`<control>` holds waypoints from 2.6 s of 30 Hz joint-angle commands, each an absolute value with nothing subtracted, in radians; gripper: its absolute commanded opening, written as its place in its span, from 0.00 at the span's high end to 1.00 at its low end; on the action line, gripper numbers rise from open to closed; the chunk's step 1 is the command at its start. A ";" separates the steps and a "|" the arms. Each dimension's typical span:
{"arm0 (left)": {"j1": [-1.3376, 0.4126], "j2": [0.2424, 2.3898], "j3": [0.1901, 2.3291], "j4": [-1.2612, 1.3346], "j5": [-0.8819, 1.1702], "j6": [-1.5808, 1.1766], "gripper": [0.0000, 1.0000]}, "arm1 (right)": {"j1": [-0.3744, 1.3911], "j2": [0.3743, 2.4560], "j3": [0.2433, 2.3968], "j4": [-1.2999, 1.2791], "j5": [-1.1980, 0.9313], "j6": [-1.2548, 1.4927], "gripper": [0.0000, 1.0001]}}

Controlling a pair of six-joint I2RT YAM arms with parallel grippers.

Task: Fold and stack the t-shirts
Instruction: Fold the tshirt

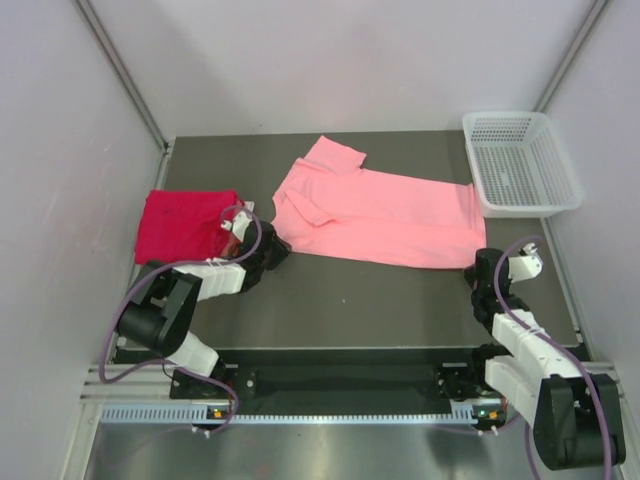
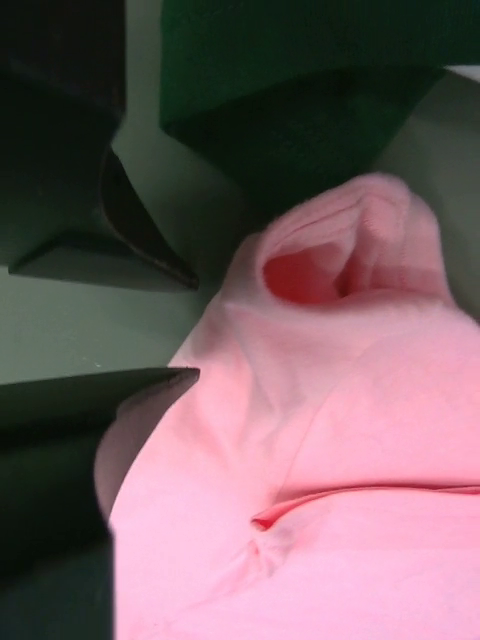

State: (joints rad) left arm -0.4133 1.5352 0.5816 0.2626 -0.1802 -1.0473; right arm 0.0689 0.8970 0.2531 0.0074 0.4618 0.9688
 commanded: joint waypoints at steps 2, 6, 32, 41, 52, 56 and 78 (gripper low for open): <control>-0.413 1.555 0.608 0.339 -0.259 -1.065 0.61 | 0.058 0.884 0.253 0.021 0.476 0.954 1.00; -0.413 1.554 0.607 0.311 -0.305 -1.068 0.60 | 0.055 0.884 0.253 0.026 0.471 0.957 1.00; -0.373 1.559 0.821 0.005 -0.463 -1.000 1.00 | 0.054 0.887 0.351 -0.041 0.433 0.943 1.00; -0.292 1.448 1.052 -0.233 -0.379 -0.902 1.00 | 0.052 0.988 0.759 -0.328 0.390 0.835 1.00; -0.291 1.137 1.488 -0.574 -0.310 -0.719 1.00 | 0.052 0.778 1.135 -0.580 0.233 0.638 1.00; -0.291 1.040 1.569 -0.639 -0.282 -0.715 1.00 | 0.052 0.675 1.190 -0.607 0.201 0.620 1.00; -0.173 1.518 1.825 -0.459 -0.112 -0.761 1.00 | 0.023 1.225 1.469 -0.454 0.098 0.661 1.00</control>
